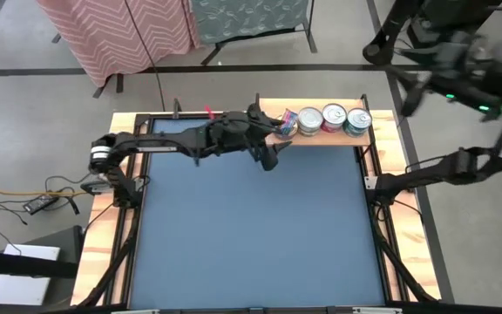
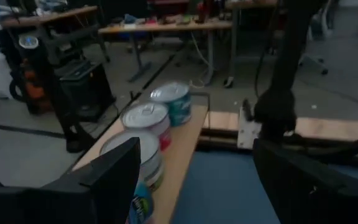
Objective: Stack canned seafood by type on shelf
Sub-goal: Stack the blue-pink tuna can on top of the blue-pink tuna can on the shelf
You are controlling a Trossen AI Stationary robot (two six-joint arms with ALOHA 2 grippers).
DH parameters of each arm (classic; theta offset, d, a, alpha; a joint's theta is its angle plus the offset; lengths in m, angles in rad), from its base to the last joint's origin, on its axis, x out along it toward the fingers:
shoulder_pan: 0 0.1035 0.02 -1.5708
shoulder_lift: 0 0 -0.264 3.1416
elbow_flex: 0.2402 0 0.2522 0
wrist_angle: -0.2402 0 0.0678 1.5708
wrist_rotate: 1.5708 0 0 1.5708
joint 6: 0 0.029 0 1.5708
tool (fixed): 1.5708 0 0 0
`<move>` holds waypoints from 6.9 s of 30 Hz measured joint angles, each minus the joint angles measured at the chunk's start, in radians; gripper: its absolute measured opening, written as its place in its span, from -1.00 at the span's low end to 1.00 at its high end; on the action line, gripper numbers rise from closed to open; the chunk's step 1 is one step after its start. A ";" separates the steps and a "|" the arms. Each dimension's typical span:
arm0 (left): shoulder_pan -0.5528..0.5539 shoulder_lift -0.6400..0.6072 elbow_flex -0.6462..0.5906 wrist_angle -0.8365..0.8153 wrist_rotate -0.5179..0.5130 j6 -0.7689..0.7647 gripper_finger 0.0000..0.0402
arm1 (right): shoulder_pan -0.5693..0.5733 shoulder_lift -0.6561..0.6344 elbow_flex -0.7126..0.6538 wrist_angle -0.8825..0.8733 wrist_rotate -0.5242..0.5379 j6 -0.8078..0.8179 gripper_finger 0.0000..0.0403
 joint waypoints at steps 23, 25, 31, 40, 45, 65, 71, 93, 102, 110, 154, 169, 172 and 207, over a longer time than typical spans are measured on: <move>0.139 0.071 0.007 0.033 0.158 -0.163 0.78 | 0.018 -0.104 -0.001 0.052 -0.094 -0.104 0.08; 0.142 0.079 0.010 0.055 0.151 -0.175 0.79 | 0.018 -0.096 -0.001 0.056 -0.094 -0.130 0.08; 0.157 0.100 0.008 0.038 0.140 -0.183 0.80 | 0.018 -0.076 -0.001 0.064 -0.105 -0.143 0.08; 0.165 0.161 0.007 0.075 0.143 -0.229 0.80 | 0.018 -0.080 -0.001 0.093 -0.121 -0.143 0.08; 0.166 0.183 0.008 0.108 0.135 -0.256 0.80 | 0.018 -0.085 -0.001 0.092 -0.122 -0.143 0.08; 0.164 0.197 0.007 0.111 0.039 -0.301 0.62 | 0.018 -0.086 -0.001 0.100 -0.120 -0.176 0.08; 0.164 0.197 0.007 0.111 0.027 -0.300 0.42 | 0.018 -0.088 -0.001 0.100 -0.120 -0.177 0.08; 0.134 0.196 0.060 0.075 0.024 -0.128 0.02 | 0.018 -0.119 0.000 0.084 -0.121 -0.167 0.08; 0.117 0.196 0.202 -0.272 -0.051 0.080 0.02 | 0.018 -0.130 0.000 0.027 -0.121 -0.130 0.08; 0.087 0.196 0.235 -0.284 -0.162 0.206 0.02 | 0.018 -0.131 0.000 0.025 -0.121 -0.130 0.08; 0.007 0.273 0.236 -0.320 -0.290 0.392 0.05 | 0.018 -0.133 0.000 0.017 -0.200 -0.086 0.08; 0.008 0.273 0.236 -0.363 -0.274 0.373 0.05 | 0.018 -0.134 -0.001 0.016 -0.245 -0.070 0.08; 0.005 0.274 0.236 -0.369 -0.284 0.410 0.05 | 0.018 -0.133 -0.001 0.016 -0.245 -0.070 0.08; 0.013 0.308 0.232 -0.405 -0.317 0.705 0.30 | 0.018 -0.134 -0.001 0.016 -0.282 -0.055 0.08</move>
